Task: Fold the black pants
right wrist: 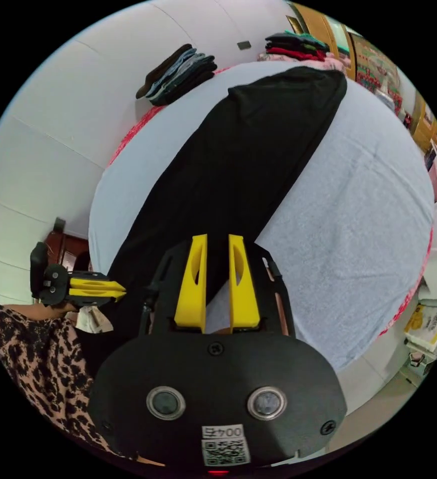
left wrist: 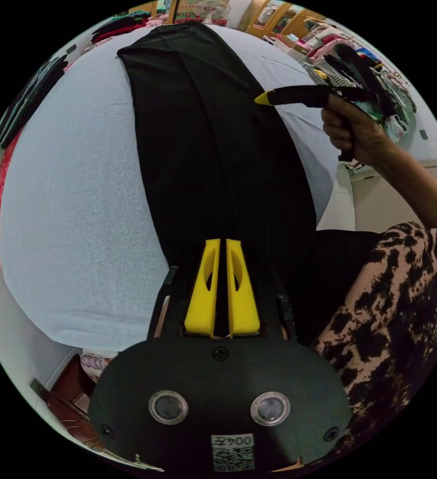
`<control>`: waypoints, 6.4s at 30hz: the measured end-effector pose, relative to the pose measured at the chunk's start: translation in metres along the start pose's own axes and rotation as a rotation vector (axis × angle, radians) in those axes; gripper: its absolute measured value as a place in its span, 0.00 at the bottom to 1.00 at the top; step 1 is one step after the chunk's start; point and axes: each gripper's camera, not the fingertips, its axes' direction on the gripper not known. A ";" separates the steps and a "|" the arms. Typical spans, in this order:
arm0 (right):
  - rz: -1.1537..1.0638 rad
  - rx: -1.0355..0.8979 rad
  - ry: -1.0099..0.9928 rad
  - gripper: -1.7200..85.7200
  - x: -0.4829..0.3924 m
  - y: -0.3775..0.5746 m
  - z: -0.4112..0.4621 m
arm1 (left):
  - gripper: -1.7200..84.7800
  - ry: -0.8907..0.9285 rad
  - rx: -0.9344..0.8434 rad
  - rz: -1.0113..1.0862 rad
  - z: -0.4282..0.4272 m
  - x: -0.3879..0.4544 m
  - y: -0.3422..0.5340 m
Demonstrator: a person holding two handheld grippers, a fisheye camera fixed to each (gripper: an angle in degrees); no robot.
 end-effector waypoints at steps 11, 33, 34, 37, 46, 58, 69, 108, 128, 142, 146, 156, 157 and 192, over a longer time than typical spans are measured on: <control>-0.049 0.167 0.189 0.20 -0.038 -0.043 0.018 | 0.03 0.045 0.117 -0.063 -0.042 -0.046 0.005; -0.095 0.147 0.366 0.18 -0.117 -0.017 0.040 | 0.13 0.640 0.492 -0.179 -0.202 -0.417 -0.325; -0.095 0.147 0.366 0.18 -0.118 -0.017 0.040 | 0.13 0.675 0.488 -0.200 -0.204 -0.431 -0.342; -0.094 0.147 0.363 0.18 -0.122 -0.015 0.040 | 0.14 0.796 0.456 -0.273 -0.203 -0.464 -0.379; -0.094 0.149 0.365 0.18 -0.134 -0.011 0.037 | 0.15 0.975 0.415 -0.392 -0.208 -0.519 -0.432; -0.092 0.150 0.363 0.18 -0.138 -0.011 0.031 | 0.13 0.918 0.360 -0.341 -0.211 -0.514 -0.470; -0.089 0.151 0.365 0.17 -0.132 -0.016 0.023 | 0.04 0.404 0.388 -0.142 -0.223 -0.461 -0.488; -0.072 0.159 0.376 0.15 -0.053 -0.059 -0.030 | 0.06 0.024 0.460 0.127 -0.061 -0.110 -0.132; 0.336 0.393 -0.050 0.11 0.135 -0.122 -0.114 | 0.03 0.052 0.457 0.105 -0.013 -0.086 -0.095; 0.362 0.325 0.020 0.05 0.154 -0.152 -0.100 | 0.03 0.068 0.456 0.098 0.006 -0.089 -0.076; 0.314 0.337 0.112 0.03 0.146 -0.158 -0.107 | 0.03 0.074 0.456 0.097 0.008 -0.093 -0.072; 0.214 0.378 0.160 0.11 0.111 -0.155 -0.115 | 0.03 0.075 0.456 0.096 0.010 -0.104 -0.063; 0.192 0.379 0.168 0.11 0.104 -0.153 -0.115 | 0.03 0.075 0.455 0.096 0.010 -0.106 -0.062; 0.197 -0.416 0.183 0.08 -0.182 0.024 -0.015 | 0.10 0.580 0.078 0.050 -0.011 -0.246 0.087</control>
